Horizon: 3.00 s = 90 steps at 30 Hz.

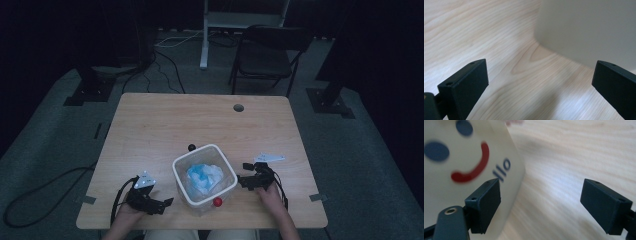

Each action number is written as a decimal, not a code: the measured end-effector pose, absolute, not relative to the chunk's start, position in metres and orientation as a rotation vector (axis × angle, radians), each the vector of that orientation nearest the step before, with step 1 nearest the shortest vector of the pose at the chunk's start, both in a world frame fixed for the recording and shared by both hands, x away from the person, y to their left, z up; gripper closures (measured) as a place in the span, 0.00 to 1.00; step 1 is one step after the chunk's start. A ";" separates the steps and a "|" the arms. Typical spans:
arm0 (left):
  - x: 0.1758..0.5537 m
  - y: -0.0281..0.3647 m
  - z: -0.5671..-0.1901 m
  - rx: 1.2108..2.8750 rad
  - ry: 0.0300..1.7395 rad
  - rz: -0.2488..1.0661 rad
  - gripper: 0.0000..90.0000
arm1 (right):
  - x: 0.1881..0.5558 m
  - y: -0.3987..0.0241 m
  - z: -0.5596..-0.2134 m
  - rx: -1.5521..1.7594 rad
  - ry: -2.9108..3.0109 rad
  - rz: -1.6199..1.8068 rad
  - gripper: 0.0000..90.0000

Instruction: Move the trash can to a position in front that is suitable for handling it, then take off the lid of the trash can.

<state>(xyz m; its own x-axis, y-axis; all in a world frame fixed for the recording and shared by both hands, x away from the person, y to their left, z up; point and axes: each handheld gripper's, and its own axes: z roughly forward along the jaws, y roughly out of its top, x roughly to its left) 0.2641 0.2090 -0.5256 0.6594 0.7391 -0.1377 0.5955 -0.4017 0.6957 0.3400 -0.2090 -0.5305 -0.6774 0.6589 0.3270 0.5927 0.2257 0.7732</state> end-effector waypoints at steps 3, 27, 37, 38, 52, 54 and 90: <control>0.259 0.215 -0.531 2.159 1.011 0.254 0.01 | 0.332 -0.215 -0.532 1.249 2.427 1.441 0.18; 0.245 0.253 -0.538 2.017 1.012 0.320 0.01 | 0.276 -0.250 -0.517 1.272 2.382 1.370 0.18; 0.245 0.257 -0.542 2.022 1.029 0.322 0.01 | 0.269 -0.258 -0.495 1.240 2.322 1.437 0.18; 0.245 0.258 -0.543 2.026 1.027 0.324 0.01 | 0.268 -0.258 -0.491 1.235 2.310 1.444 0.18; 0.244 0.255 -0.541 2.034 1.010 0.308 0.01 | 0.277 -0.243 -0.434 1.126 2.251 1.513 0.18; 0.244 0.254 -0.542 2.038 1.008 0.306 0.01 | 0.280 -0.239 -0.427 1.102 2.253 1.529 0.18; 0.244 0.254 -0.543 2.029 0.994 0.312 0.01 | 0.334 -0.140 -0.413 1.127 2.481 1.172 0.73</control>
<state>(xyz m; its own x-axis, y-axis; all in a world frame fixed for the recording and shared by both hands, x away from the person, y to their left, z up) 0.2444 0.2538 -0.5429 0.6554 0.7442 -0.1293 0.5365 -0.3382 0.7732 0.3336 -0.1405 -0.4127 -0.6982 0.6996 0.1520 0.5617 0.4037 0.7222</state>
